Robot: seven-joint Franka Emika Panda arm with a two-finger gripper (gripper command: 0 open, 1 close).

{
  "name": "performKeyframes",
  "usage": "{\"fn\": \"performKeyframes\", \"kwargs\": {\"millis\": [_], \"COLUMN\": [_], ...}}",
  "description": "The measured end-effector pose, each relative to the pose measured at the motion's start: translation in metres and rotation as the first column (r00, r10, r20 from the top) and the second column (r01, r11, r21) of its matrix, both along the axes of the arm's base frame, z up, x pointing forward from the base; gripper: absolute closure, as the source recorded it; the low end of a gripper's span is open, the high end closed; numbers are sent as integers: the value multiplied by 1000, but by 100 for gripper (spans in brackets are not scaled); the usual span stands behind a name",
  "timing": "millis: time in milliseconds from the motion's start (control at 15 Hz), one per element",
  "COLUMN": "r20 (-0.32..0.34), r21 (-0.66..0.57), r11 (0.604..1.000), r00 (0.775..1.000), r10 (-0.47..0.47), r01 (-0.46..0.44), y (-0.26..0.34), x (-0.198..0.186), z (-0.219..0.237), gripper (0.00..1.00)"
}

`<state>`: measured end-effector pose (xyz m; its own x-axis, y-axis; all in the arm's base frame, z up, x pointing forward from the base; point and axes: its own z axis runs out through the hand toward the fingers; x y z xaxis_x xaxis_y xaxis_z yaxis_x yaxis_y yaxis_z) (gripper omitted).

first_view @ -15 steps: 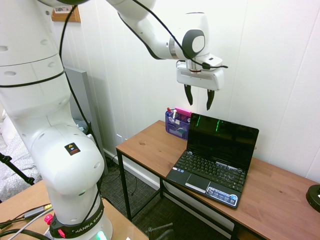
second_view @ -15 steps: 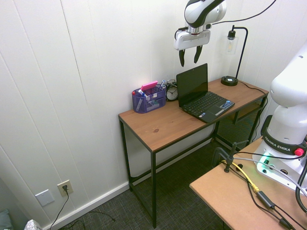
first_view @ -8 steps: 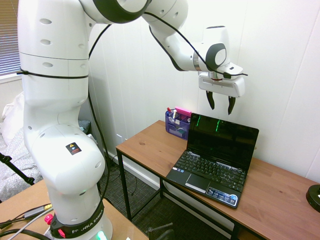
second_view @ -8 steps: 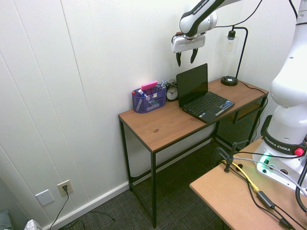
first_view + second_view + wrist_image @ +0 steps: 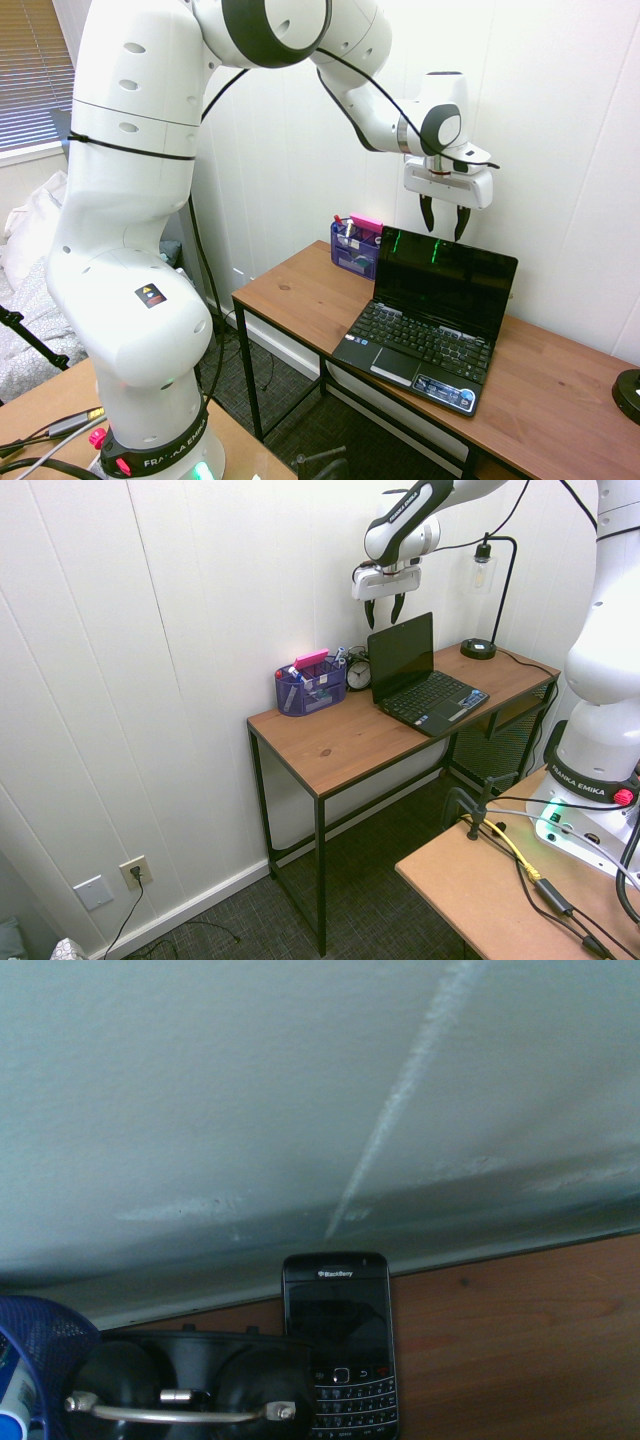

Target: Close the laptop lid

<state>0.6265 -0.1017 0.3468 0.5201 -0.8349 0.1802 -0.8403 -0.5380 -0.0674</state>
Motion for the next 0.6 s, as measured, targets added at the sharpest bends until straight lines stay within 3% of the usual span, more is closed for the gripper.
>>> {"fn": "performKeyframes", "kwargs": {"millis": [600], "r20": [-25], "r21": [5], "r11": [1000], "r00": [1000], "r10": [-6], "r01": [6], "y": [0], "x": [-4], "z": [-7], "gripper": [100]}}
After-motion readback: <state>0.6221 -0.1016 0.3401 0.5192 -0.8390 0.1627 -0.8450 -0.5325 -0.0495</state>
